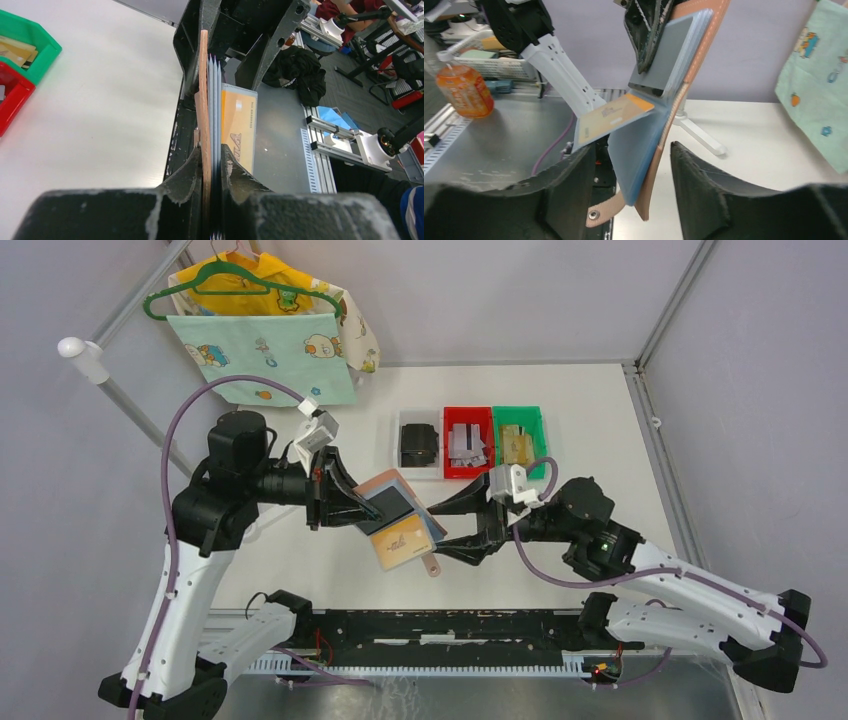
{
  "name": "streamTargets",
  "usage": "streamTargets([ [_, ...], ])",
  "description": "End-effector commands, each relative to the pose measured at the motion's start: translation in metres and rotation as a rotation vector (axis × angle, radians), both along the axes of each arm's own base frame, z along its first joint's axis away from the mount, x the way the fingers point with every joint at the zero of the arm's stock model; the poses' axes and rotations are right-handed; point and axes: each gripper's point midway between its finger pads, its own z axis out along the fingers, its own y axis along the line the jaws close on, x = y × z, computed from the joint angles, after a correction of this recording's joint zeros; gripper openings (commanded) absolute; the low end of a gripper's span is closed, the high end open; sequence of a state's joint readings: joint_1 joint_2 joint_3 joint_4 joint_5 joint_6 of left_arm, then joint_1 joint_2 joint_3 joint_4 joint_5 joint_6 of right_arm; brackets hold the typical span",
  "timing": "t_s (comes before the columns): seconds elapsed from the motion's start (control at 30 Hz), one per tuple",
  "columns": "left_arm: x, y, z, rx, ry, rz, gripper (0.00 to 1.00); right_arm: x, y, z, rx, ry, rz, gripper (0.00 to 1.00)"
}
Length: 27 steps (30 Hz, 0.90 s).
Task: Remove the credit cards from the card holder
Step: Remove the credit card from the card holder.
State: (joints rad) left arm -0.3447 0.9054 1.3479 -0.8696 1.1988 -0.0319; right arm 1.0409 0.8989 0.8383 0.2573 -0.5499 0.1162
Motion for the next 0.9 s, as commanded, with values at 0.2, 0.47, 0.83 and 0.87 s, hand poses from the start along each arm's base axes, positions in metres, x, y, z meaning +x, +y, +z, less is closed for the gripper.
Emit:
streamTargets([
  [0.2, 0.003, -0.004, 0.031, -0.073, -0.031, 0.026, 0.02, 0.043, -0.048, 0.007, -0.094, -0.056, -0.362, 0.83],
  [0.47, 0.006, -0.006, 0.029, -0.091, 0.019, 0.03, 0.02, 0.044, -0.054, 0.054, 0.047, 0.037, -0.395, 0.91],
  [0.83, 0.005, -0.009, 0.023, -0.097, 0.112, 0.003, 0.03, 0.016, -0.002, 0.074, 0.078, 0.092, -0.103, 0.92],
  [0.87, 0.004, -0.009, 0.024, -0.099, 0.099, 0.005, 0.03, 0.018, -0.003, 0.072, 0.06, 0.086, -0.116, 0.92],
])
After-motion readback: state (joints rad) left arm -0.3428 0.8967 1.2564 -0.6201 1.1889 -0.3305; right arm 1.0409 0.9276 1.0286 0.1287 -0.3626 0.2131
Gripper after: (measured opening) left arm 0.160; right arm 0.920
